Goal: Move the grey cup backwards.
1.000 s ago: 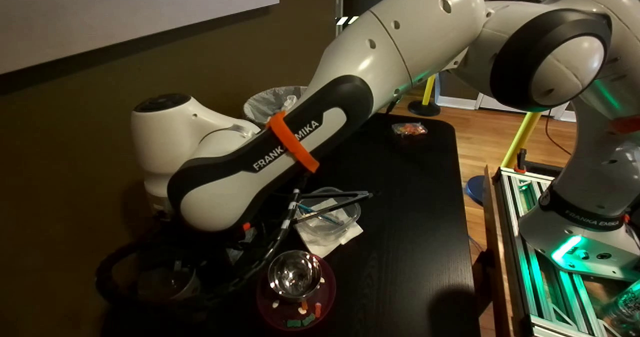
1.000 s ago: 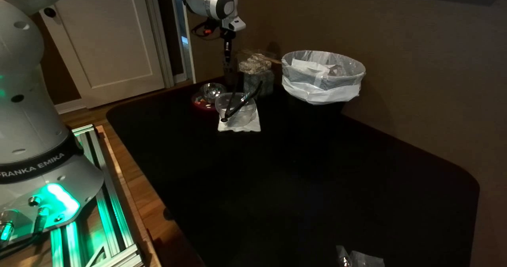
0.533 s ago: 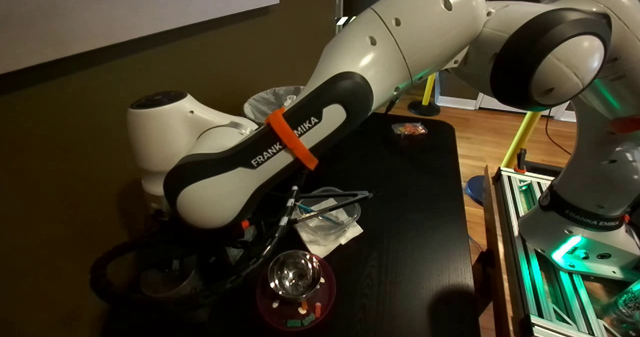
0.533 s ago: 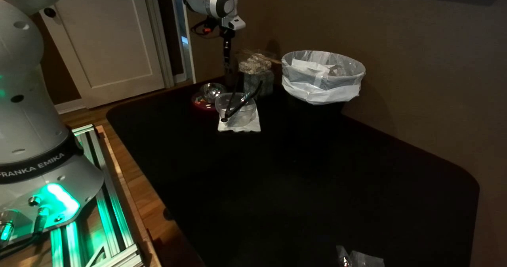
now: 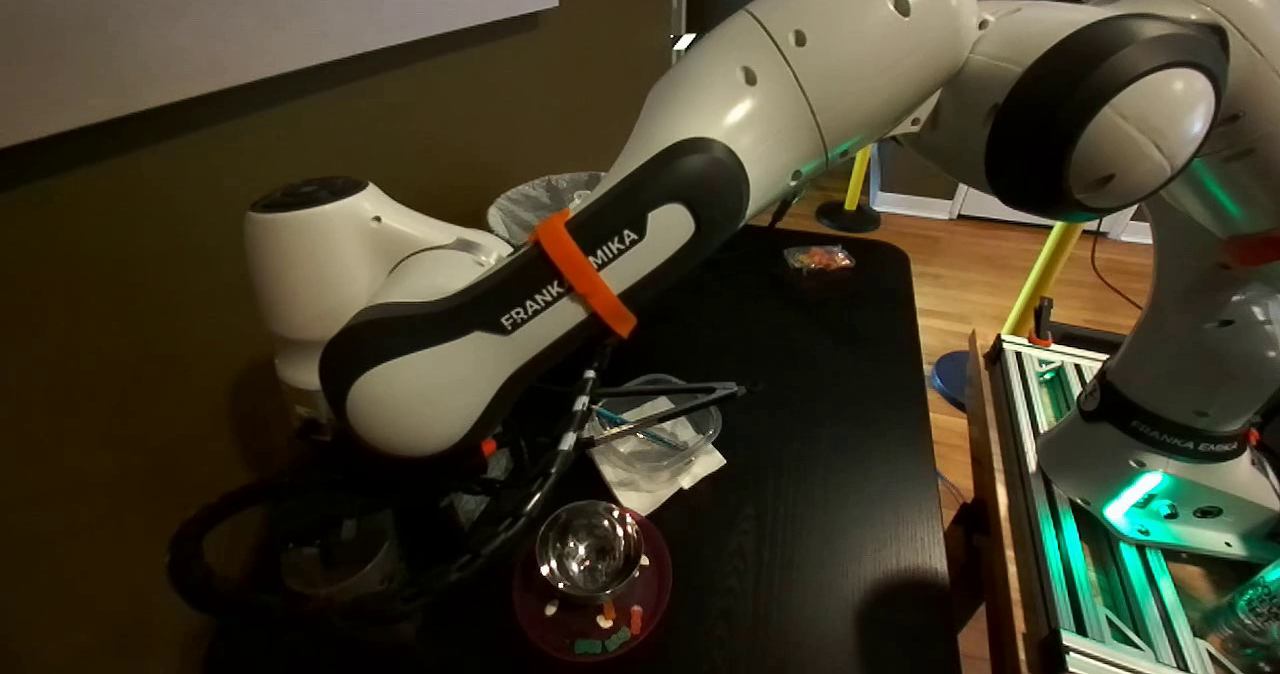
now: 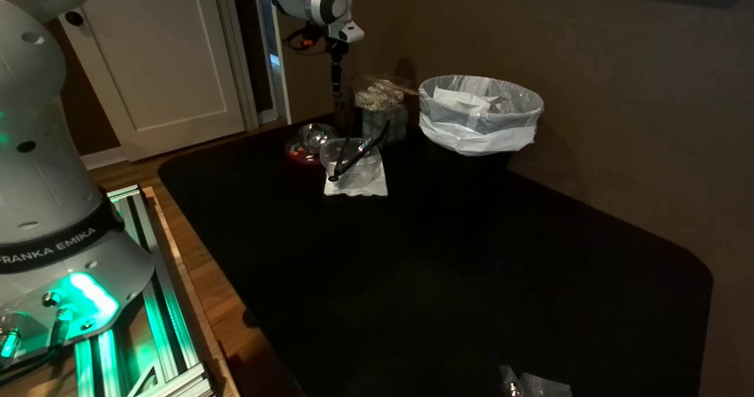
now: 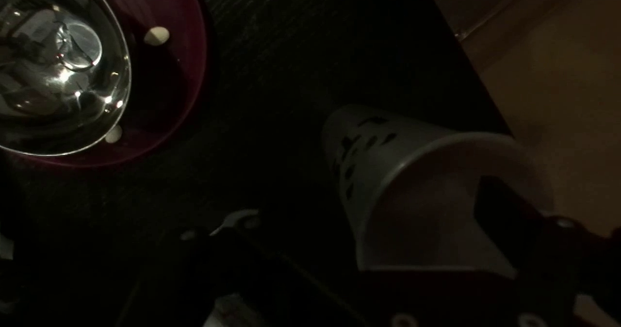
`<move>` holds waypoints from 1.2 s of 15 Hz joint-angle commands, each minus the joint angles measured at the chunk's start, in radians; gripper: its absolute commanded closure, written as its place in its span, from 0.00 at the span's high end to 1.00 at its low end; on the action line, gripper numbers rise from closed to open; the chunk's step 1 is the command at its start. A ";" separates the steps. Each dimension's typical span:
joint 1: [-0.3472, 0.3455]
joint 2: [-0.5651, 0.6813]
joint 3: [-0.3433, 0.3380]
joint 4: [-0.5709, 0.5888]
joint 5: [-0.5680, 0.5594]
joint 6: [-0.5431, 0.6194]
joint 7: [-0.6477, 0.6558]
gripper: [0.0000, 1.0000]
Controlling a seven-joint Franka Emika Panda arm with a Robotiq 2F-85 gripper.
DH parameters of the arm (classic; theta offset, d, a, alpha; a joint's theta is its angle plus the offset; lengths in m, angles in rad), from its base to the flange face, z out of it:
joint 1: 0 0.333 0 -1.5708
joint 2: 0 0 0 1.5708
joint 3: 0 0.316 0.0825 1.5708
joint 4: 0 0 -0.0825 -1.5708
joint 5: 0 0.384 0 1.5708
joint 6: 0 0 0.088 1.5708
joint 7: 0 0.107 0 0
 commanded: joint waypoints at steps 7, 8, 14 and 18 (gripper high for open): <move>0.045 -0.140 -0.032 -0.117 -0.061 -0.001 0.006 1.00; 0.043 -0.174 -0.020 -0.154 -0.067 0.012 -0.026 1.00; 0.071 -0.369 -0.062 -0.362 -0.162 0.172 0.004 1.00; 0.090 -0.501 -0.132 -0.537 -0.218 0.372 0.107 1.00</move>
